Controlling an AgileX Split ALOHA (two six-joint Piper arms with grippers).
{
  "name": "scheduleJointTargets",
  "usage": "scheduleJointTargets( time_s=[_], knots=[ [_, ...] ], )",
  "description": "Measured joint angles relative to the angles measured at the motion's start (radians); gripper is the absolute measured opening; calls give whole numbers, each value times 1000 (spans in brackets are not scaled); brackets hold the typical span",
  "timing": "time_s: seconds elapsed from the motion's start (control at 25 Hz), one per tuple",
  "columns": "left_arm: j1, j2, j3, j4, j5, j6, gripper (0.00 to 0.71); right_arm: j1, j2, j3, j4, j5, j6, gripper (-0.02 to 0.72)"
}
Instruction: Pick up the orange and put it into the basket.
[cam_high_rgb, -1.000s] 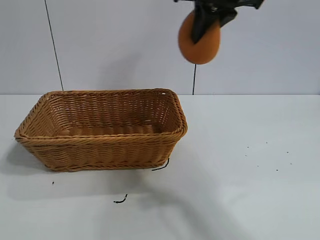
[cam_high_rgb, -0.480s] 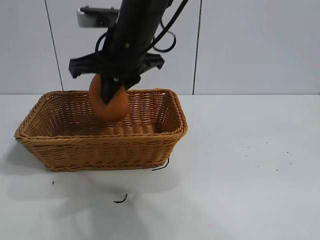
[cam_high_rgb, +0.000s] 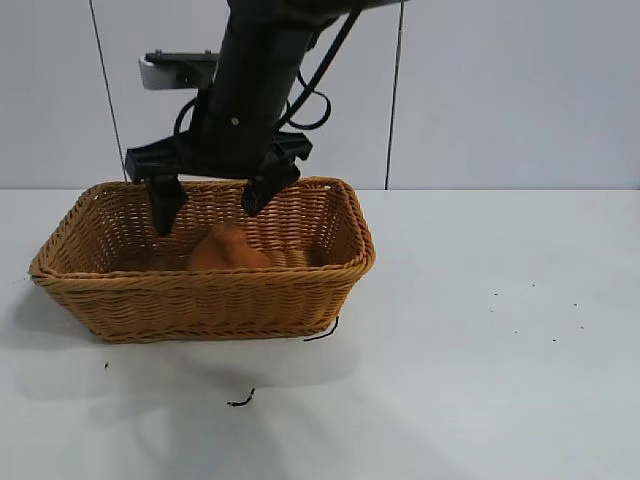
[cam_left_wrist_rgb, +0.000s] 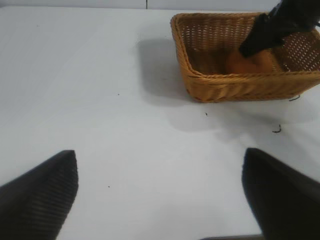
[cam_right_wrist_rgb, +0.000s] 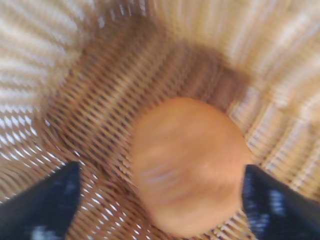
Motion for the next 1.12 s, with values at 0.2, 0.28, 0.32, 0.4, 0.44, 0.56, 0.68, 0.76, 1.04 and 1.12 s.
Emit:
scheduleJointTargets(
  time_s=[0.2,0.28,0.32,0.4,0.44,0.56,0.68,0.76,1.04,1.12],
  knots=[
    [0,0,0,0,-1,0,639,-100,-1,-30,-71,62,16,682],
    [0,0,0,0,-1,0,639,-199,-1,-30,-107,110,18,684],
    [0,0,0,0,-1,0,639,-238,-1,-30,-113,117,18,684],
    [0,0,0,0,-1,0,639,-309,-1,-30,-119,136,18,684],
    [0,0,0,0,-1,0,639,-347,-1,-30,-121,140,18,684],
    [0,0,0,0,-1,0,639,-444,-1,-30,-115,143,19,685],
    [0,0,0,0,-1,0,639,-521,-1,-30,-98,143,19,685],
    [0,0,0,0,-1,0,639,-559,-1,-30,-95,143,19,685],
    [0,0,0,0,-1,0,639,-637,-8,39,-90,139,19,685],
    [0,0,0,0,-1,0,639,-644,-25,117,-90,138,10,685]
  ],
)
